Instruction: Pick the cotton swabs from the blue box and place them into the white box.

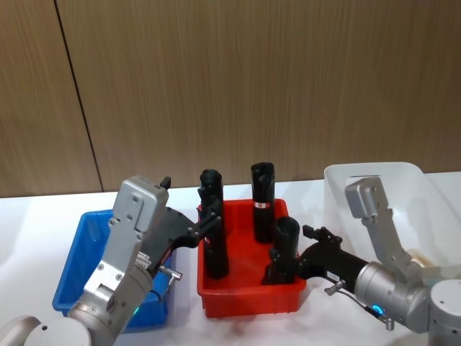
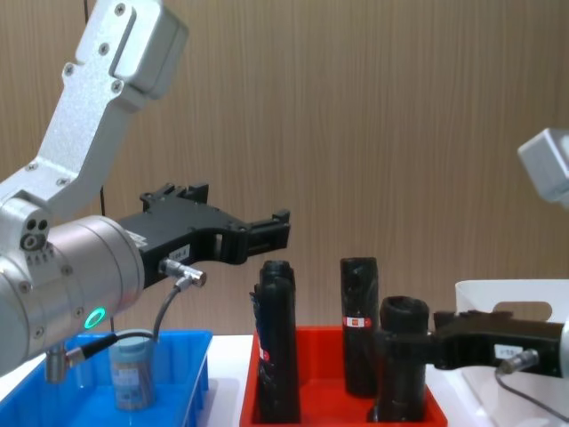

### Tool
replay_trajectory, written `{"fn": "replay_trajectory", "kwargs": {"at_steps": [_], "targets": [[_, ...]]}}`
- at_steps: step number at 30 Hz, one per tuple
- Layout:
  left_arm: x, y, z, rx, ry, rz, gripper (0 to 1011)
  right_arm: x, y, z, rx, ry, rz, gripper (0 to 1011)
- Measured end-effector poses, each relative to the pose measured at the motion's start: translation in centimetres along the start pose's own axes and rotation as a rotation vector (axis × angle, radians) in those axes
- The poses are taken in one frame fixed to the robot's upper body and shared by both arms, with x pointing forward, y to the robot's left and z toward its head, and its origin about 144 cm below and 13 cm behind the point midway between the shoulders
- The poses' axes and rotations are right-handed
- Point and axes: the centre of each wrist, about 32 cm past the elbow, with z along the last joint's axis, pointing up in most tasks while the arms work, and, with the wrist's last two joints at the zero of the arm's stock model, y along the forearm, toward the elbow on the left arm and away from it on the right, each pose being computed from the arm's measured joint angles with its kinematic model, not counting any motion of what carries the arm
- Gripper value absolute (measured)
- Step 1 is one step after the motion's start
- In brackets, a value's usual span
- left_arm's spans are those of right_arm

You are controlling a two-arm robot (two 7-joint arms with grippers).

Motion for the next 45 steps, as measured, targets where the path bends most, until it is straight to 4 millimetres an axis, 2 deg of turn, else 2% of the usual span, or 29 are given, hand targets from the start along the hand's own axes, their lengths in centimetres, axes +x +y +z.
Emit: {"fn": "replay_trajectory", "kwargs": {"at_steps": [14,19,25,26,31,34,45], "targets": [[0.0,0.0,0.0,0.000,0.000,0.000,1004,0.2,2.1,-0.2,-0.021,0.003,-0.016,1002],[0.0,0.0,0.0,0.000,0.000,0.000,1004,0.4,2.7,-0.3,-0.024,0.005,-0.035,920],[0.0,0.0,0.0,0.000,0.000,0.000,1004,0.6,3.2,-0.3,-0.026,0.011,-0.048,731],[0.0,0.0,0.0,0.000,0.000,0.000,1004,0.6,3.2,-0.3,-0.025,0.012,-0.049,731],[0.0,0.0,0.0,0.000,0.000,0.000,1004,0.7,3.3,-0.1,-0.019,0.025,-0.050,550],[0.0,0.0,0.0,0.000,0.000,0.000,1004,0.6,3.2,0.2,-0.010,0.031,-0.048,486],[0.0,0.0,0.0,0.000,0.000,0.000,1004,0.1,2.3,1.6,0.043,0.031,-0.042,411]]}}
